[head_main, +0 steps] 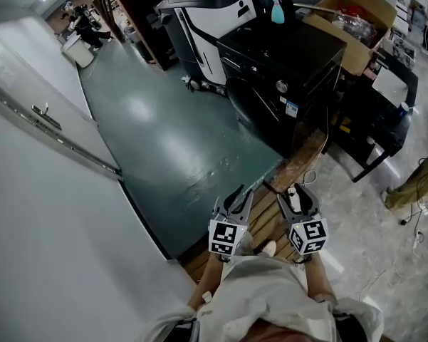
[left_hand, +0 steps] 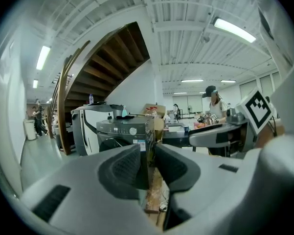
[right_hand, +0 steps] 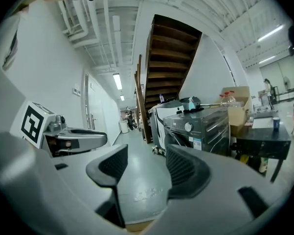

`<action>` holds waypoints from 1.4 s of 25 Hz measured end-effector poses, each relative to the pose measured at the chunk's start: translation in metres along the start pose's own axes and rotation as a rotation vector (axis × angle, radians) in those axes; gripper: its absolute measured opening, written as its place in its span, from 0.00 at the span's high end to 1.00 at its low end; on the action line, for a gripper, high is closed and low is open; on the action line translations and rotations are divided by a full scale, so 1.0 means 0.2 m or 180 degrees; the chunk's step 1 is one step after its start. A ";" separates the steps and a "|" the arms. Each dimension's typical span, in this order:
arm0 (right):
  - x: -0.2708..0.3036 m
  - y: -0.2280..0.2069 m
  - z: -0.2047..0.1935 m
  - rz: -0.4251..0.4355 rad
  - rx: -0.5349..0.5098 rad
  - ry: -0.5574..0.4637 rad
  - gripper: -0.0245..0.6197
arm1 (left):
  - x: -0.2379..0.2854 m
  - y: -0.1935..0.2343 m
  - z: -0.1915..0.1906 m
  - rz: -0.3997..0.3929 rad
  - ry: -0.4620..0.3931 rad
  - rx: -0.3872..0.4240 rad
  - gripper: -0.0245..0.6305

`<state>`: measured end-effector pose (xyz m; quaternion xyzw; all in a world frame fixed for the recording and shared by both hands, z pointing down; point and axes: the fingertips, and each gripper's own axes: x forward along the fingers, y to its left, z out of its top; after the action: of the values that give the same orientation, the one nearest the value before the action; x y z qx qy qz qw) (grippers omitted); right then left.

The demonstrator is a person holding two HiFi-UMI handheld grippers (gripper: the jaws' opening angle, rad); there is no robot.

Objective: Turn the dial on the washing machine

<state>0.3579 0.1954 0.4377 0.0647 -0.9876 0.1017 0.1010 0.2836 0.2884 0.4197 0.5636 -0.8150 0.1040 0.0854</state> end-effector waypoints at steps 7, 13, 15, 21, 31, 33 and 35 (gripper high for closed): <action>0.10 -0.06 0.06 0.0069 0.0019 -0.0045 0.59 | 0.08 0.04 0.03 0.0077 0.0006 0.0017 0.81; 0.22 -0.13 0.10 0.0027 0.0031 -0.0025 0.61 | 0.22 0.13 0.06 0.0045 -0.0017 0.0029 0.81; 0.28 -0.16 0.11 -0.0012 0.0033 0.0007 0.62 | 0.27 0.17 0.07 0.0011 -0.0020 0.0017 0.81; 0.49 -0.21 0.19 -0.0145 0.0027 0.0093 0.64 | 0.45 0.37 0.10 -0.0086 -0.0010 0.0000 0.81; 0.81 -0.21 0.42 -0.0443 0.0085 0.0169 0.66 | 0.66 0.71 0.26 -0.0380 0.0018 -0.0008 0.81; 0.86 -0.20 0.45 -0.0505 0.0110 0.0199 0.67 | 0.68 0.77 0.29 -0.0429 0.0028 -0.0017 0.81; 0.90 -0.19 0.49 -0.0555 0.0130 0.0227 0.67 | 0.71 0.83 0.32 -0.0469 0.0037 -0.0036 0.81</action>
<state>0.1697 0.1184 0.3900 0.1488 -0.9717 0.1150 0.1432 0.0775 0.2003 0.3826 0.6209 -0.7714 0.0962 0.1008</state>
